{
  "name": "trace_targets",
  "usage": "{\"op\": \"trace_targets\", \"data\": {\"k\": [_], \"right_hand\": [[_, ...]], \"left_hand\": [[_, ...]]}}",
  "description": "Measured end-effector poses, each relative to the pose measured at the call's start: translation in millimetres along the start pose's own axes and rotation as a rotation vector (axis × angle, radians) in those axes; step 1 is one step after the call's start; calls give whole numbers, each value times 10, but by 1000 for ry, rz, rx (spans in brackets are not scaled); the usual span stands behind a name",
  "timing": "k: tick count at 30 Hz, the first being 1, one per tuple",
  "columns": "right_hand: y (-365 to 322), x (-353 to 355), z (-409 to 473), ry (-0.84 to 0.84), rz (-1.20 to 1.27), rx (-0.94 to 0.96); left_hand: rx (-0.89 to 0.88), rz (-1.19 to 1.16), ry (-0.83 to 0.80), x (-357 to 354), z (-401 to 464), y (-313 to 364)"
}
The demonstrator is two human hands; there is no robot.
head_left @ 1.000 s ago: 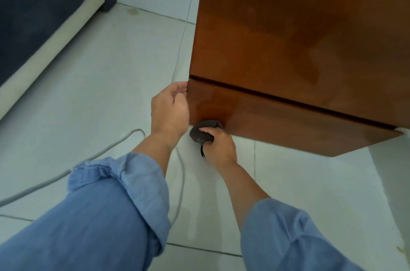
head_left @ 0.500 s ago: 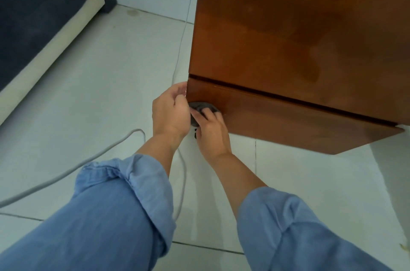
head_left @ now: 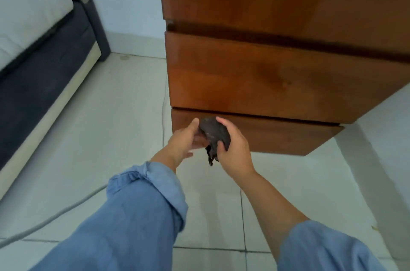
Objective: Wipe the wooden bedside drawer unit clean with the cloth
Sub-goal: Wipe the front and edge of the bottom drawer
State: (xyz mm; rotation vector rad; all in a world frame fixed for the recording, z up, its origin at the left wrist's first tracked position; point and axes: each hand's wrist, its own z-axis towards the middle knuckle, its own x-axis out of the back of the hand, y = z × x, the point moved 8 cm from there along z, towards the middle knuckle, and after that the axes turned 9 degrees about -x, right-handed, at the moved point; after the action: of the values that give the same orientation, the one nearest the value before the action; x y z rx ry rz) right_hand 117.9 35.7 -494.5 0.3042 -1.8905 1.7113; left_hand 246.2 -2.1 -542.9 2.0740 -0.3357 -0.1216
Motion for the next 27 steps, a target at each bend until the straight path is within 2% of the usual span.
{"op": "trace_targets", "data": {"k": [8, 11, 13, 17, 22, 27], "right_hand": [[-904, 1208, -244, 41, 338, -96], [-1185, 1524, -256, -3, 322, -168], [-1327, 1711, -318, -65, 313, -206], [-1607, 1980, -490, -197, 395, -170], [-1964, 2597, -561, -91, 497, -65], [-2323, 3243, -435, 53, 512, 20]], "left_hand": [[-446, 98, 90, -241, -884, 1482], [-639, 275, 111, -305, -1288, 2055], [-729, 306, 64, -439, -1590, 2388], [-835, 348, 34, -643, -2019, 2884], [-961, 318, 102, -756, -2347, 3399], [-937, 157, -98, -1039, -2534, 3792]]}}
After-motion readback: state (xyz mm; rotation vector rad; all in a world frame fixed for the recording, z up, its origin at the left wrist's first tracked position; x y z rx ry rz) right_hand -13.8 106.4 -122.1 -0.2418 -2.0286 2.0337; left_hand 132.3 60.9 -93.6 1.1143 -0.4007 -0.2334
